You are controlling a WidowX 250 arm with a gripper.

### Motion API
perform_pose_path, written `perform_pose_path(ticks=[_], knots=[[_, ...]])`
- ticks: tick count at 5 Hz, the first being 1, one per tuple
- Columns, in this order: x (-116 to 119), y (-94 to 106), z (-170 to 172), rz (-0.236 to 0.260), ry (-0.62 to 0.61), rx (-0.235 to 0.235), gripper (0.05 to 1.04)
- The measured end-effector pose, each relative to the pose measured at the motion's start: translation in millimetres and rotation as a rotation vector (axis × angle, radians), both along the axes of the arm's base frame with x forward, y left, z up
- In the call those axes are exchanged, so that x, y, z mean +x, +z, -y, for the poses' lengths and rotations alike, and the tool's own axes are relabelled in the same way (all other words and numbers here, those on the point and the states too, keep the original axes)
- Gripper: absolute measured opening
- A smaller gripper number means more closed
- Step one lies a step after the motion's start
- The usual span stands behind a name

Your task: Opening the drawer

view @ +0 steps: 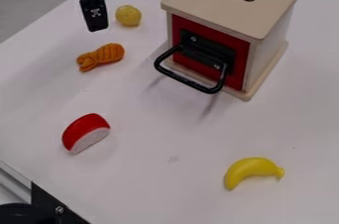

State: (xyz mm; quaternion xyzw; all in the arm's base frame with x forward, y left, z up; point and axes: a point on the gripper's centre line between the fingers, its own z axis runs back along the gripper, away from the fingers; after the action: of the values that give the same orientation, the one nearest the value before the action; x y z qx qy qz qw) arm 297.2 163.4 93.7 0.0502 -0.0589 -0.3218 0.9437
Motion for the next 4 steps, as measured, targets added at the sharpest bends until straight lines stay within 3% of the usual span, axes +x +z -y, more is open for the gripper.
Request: perform_pose_path(ticks=[2, 3, 4], knots=[[-12, -16.2, 8, -0.066, -0.053, -0.028, 0.999], [-20, 0.0, 11, -0.05, -0.13, 0.008, 0.999], [-29, 11.7, 22, -0.019, -0.308, 0.019, 0.999]])
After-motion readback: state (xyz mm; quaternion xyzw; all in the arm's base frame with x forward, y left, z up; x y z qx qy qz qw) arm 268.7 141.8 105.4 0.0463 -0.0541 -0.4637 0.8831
